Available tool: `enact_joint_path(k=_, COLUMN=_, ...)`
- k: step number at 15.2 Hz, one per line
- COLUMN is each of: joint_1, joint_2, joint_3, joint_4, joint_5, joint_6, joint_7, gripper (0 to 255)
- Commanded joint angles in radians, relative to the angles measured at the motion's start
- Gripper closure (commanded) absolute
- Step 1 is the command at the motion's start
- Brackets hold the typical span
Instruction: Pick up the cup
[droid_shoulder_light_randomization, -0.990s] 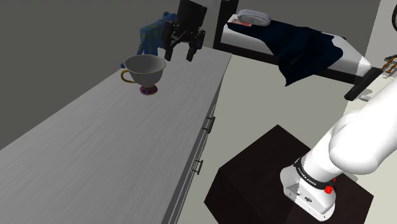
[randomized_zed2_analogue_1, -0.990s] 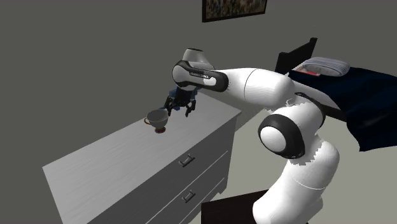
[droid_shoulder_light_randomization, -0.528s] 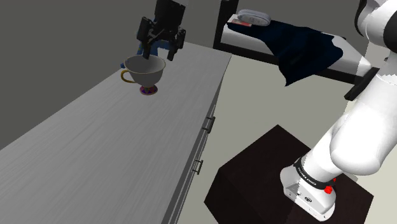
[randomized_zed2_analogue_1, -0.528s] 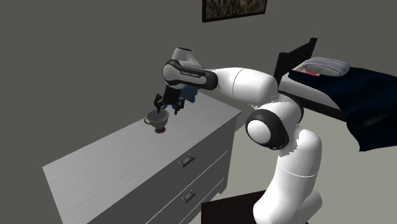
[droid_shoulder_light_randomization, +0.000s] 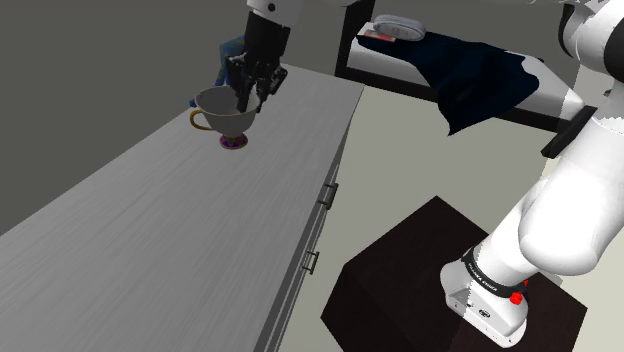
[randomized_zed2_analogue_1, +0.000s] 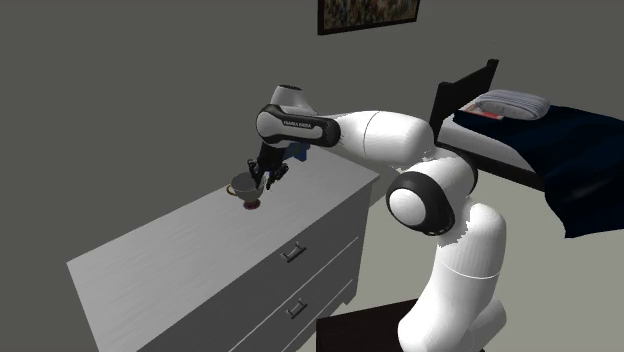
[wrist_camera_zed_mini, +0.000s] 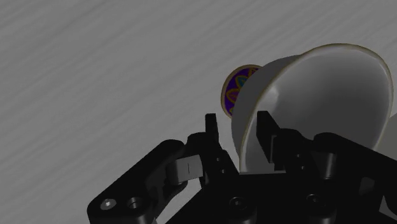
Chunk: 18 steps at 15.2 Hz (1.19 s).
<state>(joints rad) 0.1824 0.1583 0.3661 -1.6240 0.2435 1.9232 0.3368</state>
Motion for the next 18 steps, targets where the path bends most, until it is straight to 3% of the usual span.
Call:
enact_joint_path(k=1, joint_1=0.0, joint_2=-0.001, joint_3=0.0, joint_4=-0.002, joint_5=0.0, joint_6=0.001, joint_7=0.0, gripper=255)
enact_joint_path(k=8, joint_1=0.001, joint_2=0.002, joint_3=0.0, joint_4=0.0, joint_5=-0.001, joint_6=0.002, joint_7=0.001, gripper=255)
enact_joint_path(k=18, joint_1=0.004, joint_2=0.017, joint_3=0.001, joint_4=0.151, joint_5=-0.016, joint_6=-0.131, joint_7=0.038, gripper=255)
